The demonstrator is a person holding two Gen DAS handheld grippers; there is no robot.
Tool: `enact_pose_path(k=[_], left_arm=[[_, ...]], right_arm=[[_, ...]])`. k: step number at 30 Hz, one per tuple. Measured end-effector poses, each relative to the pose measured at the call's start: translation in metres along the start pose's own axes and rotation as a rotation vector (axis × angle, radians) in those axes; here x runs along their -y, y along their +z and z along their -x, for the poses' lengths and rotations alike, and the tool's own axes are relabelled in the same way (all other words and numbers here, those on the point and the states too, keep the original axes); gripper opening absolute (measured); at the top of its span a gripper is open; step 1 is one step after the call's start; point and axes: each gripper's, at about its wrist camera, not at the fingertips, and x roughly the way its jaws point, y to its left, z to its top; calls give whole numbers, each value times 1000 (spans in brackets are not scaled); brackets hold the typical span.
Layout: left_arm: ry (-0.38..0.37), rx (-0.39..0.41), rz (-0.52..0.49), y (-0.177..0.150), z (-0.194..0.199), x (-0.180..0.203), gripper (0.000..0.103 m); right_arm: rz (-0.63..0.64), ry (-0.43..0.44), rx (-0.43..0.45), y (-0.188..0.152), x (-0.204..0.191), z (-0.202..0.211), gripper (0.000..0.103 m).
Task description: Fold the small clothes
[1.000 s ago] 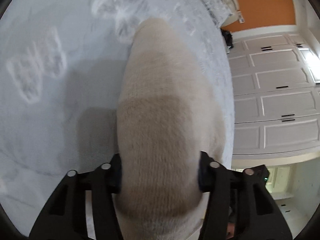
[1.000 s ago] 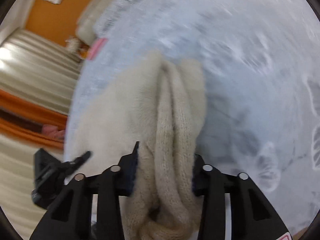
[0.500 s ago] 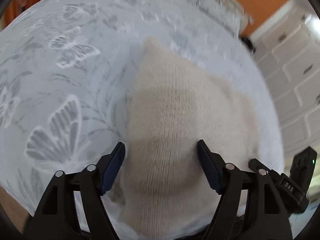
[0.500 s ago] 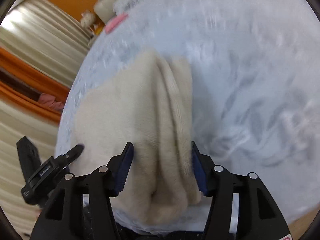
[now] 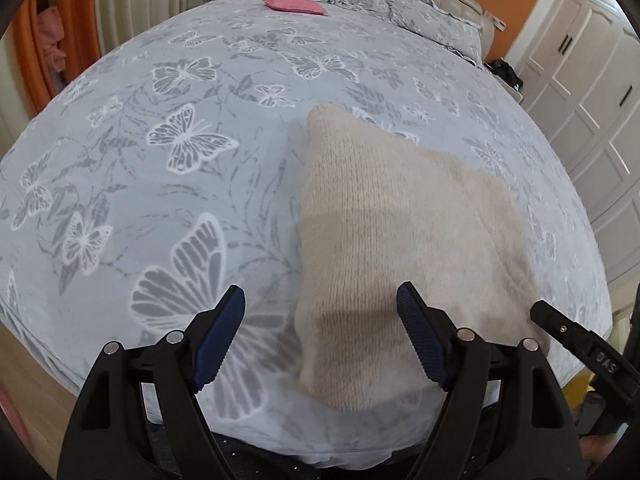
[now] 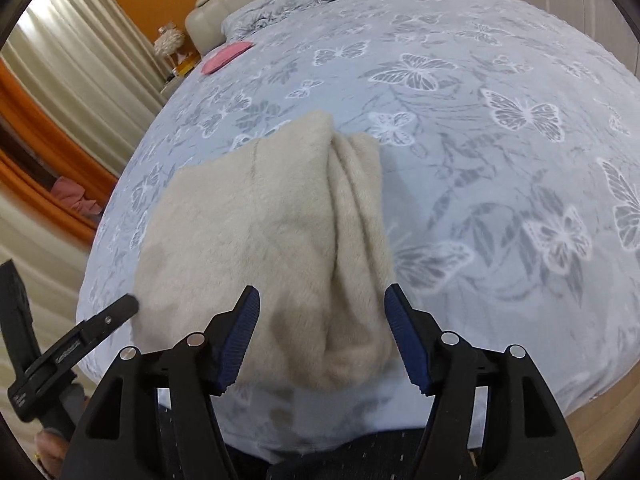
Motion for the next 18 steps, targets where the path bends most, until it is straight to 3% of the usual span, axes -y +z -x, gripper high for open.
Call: enact_pose_path(k=[7,14,18], left_arm=[[4,-3,-13,-5,4,1,76],[13,-15,-17,-15,7,-2,77],[-27,11,-32,-27,15,-9,85]], right_arm=[[-1,8,-34,-12,-7,9,64],[-92,91,-87,-16,1,11,64],[-110,104,-114,-13,3,2,63]])
